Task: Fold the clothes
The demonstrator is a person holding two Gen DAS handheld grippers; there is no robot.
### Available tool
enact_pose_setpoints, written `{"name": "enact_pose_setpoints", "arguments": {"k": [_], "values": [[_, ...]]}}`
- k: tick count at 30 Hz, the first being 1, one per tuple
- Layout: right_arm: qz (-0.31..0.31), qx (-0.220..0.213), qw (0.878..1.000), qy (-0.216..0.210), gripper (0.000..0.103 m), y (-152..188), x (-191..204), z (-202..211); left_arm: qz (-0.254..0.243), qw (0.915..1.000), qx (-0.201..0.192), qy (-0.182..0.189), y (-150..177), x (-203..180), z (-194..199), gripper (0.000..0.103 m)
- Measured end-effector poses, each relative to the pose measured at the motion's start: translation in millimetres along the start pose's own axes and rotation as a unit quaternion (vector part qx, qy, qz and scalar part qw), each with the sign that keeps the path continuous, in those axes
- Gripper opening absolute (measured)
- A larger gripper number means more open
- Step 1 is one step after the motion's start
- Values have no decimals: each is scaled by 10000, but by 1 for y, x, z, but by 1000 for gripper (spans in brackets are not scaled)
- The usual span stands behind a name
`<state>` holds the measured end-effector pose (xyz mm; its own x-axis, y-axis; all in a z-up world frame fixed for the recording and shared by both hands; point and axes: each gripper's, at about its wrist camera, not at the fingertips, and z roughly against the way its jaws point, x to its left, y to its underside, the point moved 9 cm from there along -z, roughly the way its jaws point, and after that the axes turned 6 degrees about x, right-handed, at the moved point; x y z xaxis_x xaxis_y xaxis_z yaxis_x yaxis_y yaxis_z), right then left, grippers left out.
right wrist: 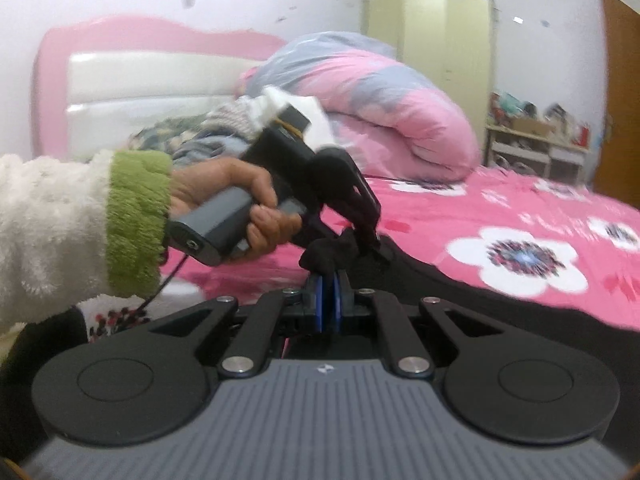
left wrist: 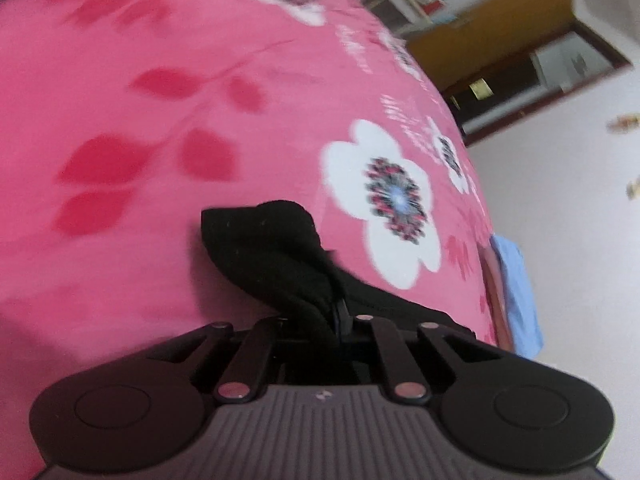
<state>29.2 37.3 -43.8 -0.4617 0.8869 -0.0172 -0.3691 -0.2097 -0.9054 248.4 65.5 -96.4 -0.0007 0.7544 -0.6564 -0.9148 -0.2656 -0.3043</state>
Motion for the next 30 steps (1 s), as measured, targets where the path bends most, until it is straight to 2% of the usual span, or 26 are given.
{"name": "enact_pose_setpoints", "arguments": {"k": [6,13,19,25,27,29,30], "values": [[-589,-178,9968,515,4,20,-52,40,-958,9951,180,-137,15,-101,-32,8],[-1422,-384,9808,1277,4,54,-123,93,-1891,9791,702,-279,61,-203,-109,7],[-2197,-466,9600,1671,4,92,-170,125,-2535,9595,1069,-611,101,-250,-166,7],[-2688,-499,9447,1810,4,120,-192,137,-2840,9457,1358,-813,124,-263,-198,8],[-2814,-492,9409,1822,4,127,-194,137,-2842,9436,1524,-754,127,-261,-207,16],[-2936,-469,9374,1815,4,132,-198,136,-2684,9500,1505,-520,126,-259,-206,41],[-3007,-458,9354,1804,4,136,-200,135,-2606,9537,1448,-401,125,-258,-201,48]]}}
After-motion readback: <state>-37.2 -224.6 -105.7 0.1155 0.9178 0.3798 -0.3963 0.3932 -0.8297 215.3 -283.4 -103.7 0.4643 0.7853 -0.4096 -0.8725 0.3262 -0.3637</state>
